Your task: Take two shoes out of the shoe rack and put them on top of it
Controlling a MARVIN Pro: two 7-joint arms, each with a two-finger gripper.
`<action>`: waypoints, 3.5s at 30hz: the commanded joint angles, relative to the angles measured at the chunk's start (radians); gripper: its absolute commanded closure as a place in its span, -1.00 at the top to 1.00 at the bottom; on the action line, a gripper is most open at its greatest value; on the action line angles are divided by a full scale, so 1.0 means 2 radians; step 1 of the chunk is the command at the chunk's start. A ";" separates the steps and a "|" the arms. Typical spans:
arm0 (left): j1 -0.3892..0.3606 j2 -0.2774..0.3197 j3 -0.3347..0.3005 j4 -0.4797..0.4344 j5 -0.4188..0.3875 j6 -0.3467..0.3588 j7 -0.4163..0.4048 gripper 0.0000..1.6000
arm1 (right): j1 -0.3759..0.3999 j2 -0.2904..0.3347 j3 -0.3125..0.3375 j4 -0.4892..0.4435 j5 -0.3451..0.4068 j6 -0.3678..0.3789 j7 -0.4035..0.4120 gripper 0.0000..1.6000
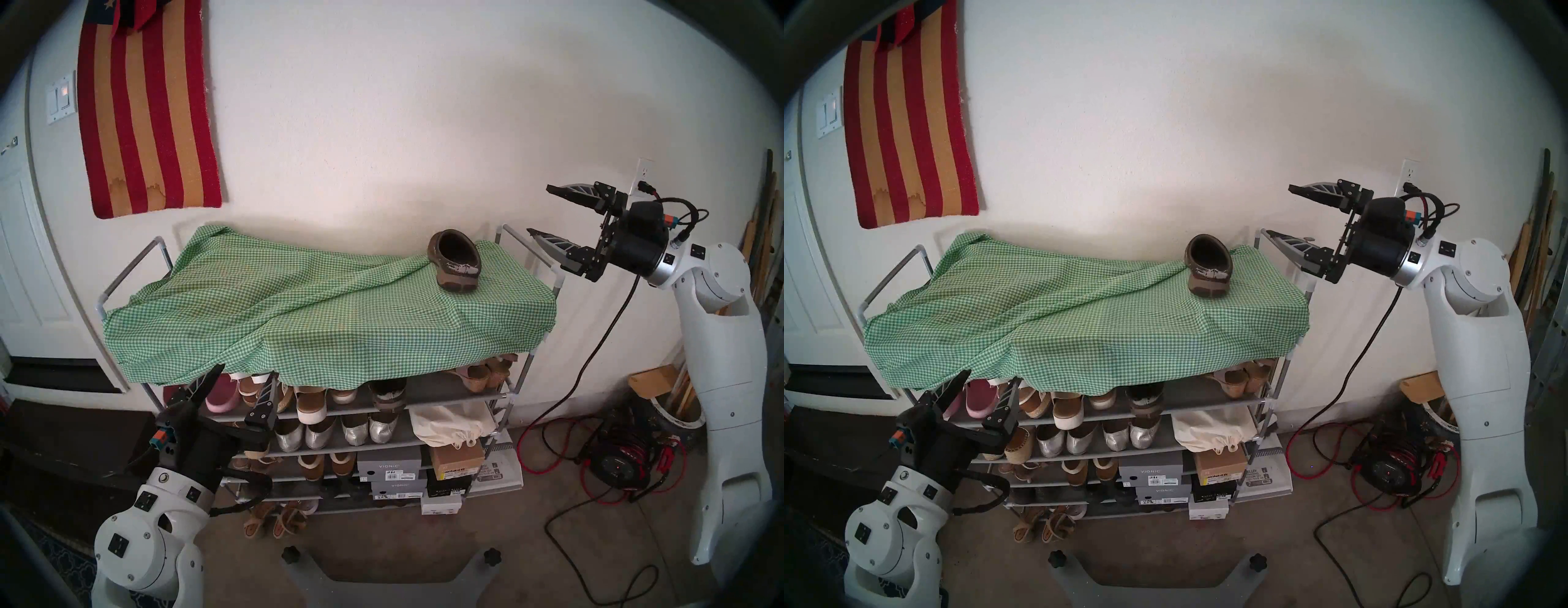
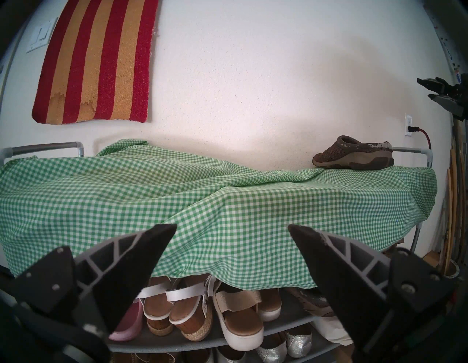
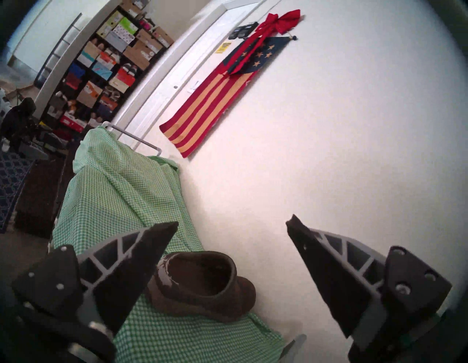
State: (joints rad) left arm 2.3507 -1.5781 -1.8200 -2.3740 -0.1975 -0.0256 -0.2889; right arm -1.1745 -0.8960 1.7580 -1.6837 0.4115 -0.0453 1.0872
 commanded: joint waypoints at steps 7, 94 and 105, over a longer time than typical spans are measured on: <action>0.000 0.000 0.000 0.000 0.000 0.000 0.000 1.00 | -0.096 -0.050 0.056 -0.001 0.016 0.009 -0.008 1.00; -0.165 0.081 0.179 0.231 0.346 -0.233 -0.129 1.00 | -0.360 -0.363 0.227 -0.236 -0.024 -0.108 -0.138 1.00; -0.238 0.060 0.213 0.271 0.390 -0.204 -0.125 1.00 | -0.361 -0.363 0.227 -0.237 -0.024 -0.108 -0.139 1.00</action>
State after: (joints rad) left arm 1.9869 -1.4200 -1.4266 -1.8717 0.5395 -0.4650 -0.5392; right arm -1.8976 -1.6203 2.2149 -2.1507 0.3577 -0.2630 0.8091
